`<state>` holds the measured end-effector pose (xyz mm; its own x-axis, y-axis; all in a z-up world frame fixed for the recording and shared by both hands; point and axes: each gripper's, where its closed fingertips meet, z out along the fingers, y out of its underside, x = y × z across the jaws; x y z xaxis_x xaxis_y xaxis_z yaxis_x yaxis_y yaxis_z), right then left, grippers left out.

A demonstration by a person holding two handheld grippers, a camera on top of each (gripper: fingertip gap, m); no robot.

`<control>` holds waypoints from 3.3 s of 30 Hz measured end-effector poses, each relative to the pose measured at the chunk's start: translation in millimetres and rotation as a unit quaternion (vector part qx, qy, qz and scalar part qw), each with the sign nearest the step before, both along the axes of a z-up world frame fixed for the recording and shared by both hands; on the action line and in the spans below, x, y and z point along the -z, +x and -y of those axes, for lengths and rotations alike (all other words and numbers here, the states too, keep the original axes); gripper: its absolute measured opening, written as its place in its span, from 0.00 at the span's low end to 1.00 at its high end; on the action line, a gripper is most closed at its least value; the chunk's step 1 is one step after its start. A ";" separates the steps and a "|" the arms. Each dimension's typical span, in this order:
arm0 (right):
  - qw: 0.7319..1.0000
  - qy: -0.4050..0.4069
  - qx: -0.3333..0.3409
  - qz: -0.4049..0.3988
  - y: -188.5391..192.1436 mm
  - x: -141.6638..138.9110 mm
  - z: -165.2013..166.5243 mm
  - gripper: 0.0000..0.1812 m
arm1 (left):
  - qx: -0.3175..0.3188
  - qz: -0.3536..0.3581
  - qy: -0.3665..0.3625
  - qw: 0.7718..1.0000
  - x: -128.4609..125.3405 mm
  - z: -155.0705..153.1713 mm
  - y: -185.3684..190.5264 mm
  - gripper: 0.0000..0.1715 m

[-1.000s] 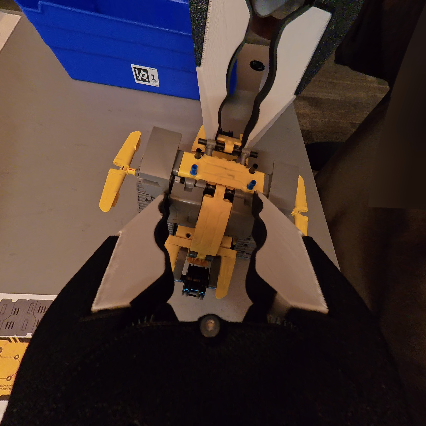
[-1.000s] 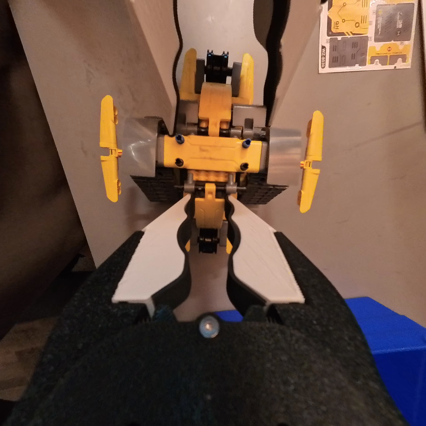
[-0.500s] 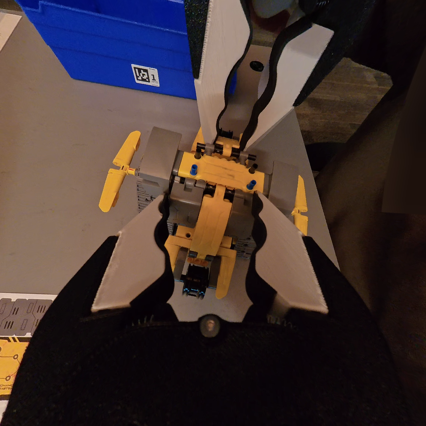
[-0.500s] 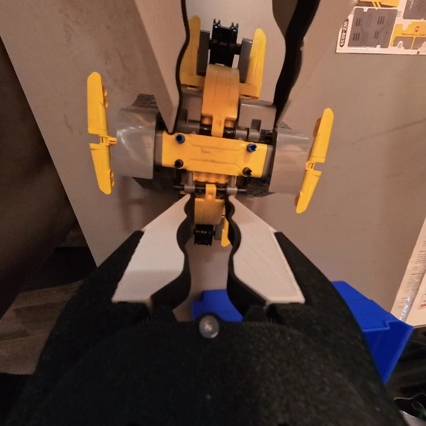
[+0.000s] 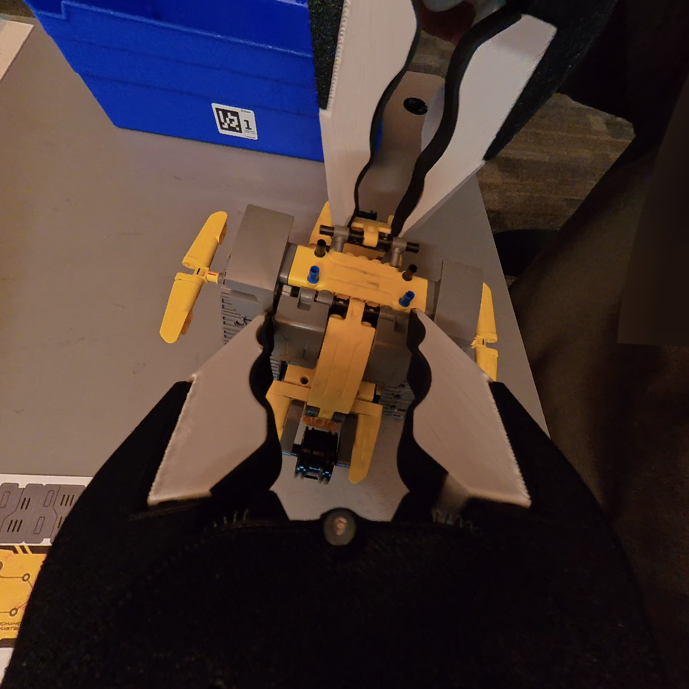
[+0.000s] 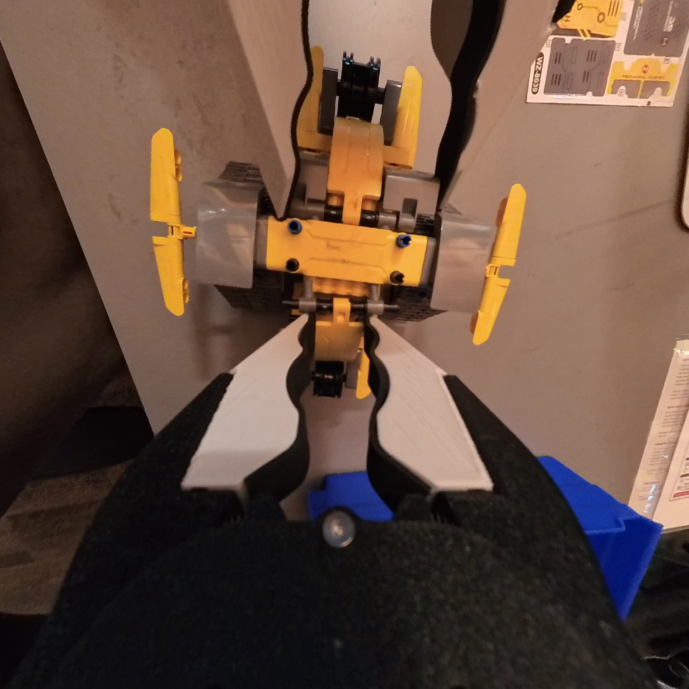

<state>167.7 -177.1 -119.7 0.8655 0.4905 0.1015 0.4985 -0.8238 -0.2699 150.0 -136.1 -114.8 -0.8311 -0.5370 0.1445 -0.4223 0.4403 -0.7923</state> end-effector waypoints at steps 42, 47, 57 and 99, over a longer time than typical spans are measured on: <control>1.000 -0.015 0.005 0.000 1.7 5.9 3.0 0.14 | -0.001 0.000 0.001 1.000 -0.3 0.4 -0.2 0.41; 1.000 0.004 0.014 -0.003 1.6 2.1 -0.9 0.14 | -0.001 0.000 0.001 1.000 -0.1 0.0 -0.3 0.41; 0.998 0.061 0.033 -0.003 3.8 0.5 -3.6 0.28 | -0.001 0.000 0.002 1.000 0.0 0.1 -0.4 0.41; 0.860 0.451 0.013 -0.237 -6.9 -4.5 -4.0 0.32 | 0.004 0.003 -0.011 1.000 0.4 0.4 0.4 0.41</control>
